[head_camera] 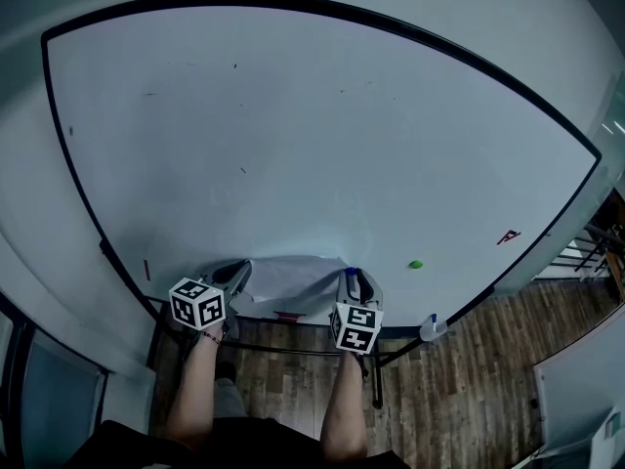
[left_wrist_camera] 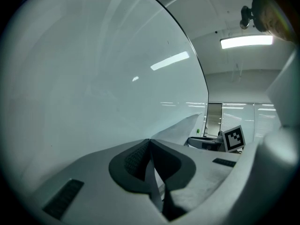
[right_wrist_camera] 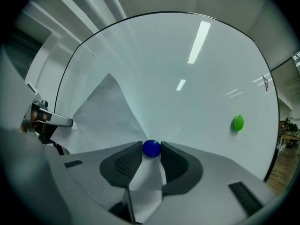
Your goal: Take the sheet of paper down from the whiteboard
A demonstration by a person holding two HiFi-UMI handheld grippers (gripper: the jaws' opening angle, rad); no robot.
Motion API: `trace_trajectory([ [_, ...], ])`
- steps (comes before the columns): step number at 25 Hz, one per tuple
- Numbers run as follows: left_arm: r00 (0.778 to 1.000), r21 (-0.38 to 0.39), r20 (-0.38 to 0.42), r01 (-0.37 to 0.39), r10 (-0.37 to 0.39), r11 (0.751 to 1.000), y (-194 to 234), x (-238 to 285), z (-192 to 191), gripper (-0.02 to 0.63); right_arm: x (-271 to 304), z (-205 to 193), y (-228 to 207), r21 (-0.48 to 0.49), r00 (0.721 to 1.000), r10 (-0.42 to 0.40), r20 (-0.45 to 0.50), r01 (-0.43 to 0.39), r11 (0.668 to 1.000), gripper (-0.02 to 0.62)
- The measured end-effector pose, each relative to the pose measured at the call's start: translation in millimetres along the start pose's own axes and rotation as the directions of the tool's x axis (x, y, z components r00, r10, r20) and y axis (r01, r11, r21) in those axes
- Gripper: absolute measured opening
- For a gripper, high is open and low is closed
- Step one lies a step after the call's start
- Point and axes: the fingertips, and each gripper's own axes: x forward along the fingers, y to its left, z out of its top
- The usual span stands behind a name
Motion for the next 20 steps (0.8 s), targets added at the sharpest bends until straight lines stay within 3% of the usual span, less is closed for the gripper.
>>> trace_trajectory([
  [20,0.997,-0.006,0.028,-0.074,0.074,0.997,14,-33,4,0.021,-6,-6,-1,0.023,1.000,0.010,-0.006,-0.009,1.000,0.143],
])
